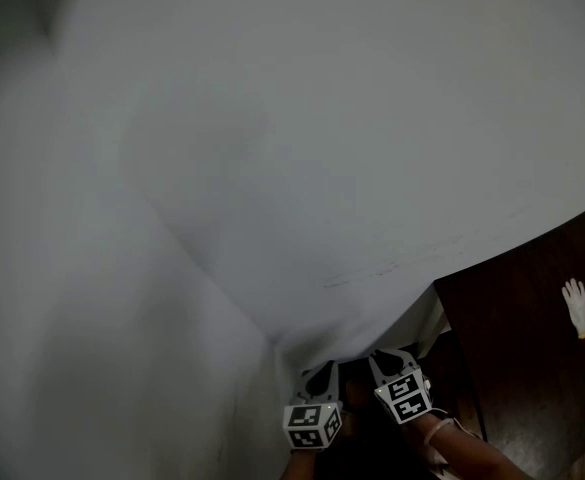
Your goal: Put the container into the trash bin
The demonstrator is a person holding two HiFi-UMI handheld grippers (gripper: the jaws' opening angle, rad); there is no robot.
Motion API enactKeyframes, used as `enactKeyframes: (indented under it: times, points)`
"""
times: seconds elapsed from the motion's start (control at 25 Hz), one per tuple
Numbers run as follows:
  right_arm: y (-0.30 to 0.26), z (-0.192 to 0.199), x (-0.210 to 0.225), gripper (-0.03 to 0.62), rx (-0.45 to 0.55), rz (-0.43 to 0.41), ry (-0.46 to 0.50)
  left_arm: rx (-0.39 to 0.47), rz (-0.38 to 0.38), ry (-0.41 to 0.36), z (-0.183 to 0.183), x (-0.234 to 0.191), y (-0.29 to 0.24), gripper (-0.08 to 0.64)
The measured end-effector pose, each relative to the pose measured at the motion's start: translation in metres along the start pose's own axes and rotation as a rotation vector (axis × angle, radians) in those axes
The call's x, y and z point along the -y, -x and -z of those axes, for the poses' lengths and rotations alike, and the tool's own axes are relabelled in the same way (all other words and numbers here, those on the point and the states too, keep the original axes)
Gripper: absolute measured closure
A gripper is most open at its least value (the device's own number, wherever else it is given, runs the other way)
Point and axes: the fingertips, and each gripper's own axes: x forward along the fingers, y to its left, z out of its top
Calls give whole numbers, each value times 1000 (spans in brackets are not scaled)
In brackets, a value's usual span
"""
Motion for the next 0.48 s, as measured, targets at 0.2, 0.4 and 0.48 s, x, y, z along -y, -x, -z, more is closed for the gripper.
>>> enactKeyframes:
  times: [0.2, 0.4, 0.48]
  points:
    - [22, -24, 4, 575, 53, -6, 0, 20, -18, 10, -20, 10, 10, 540]
    - [50, -51, 1, 575, 113, -12, -14, 46, -39, 16, -40, 23, 25, 540]
    - [63, -62, 0, 575, 136, -12, -10, 62, -45, 17, -50, 30, 33, 540]
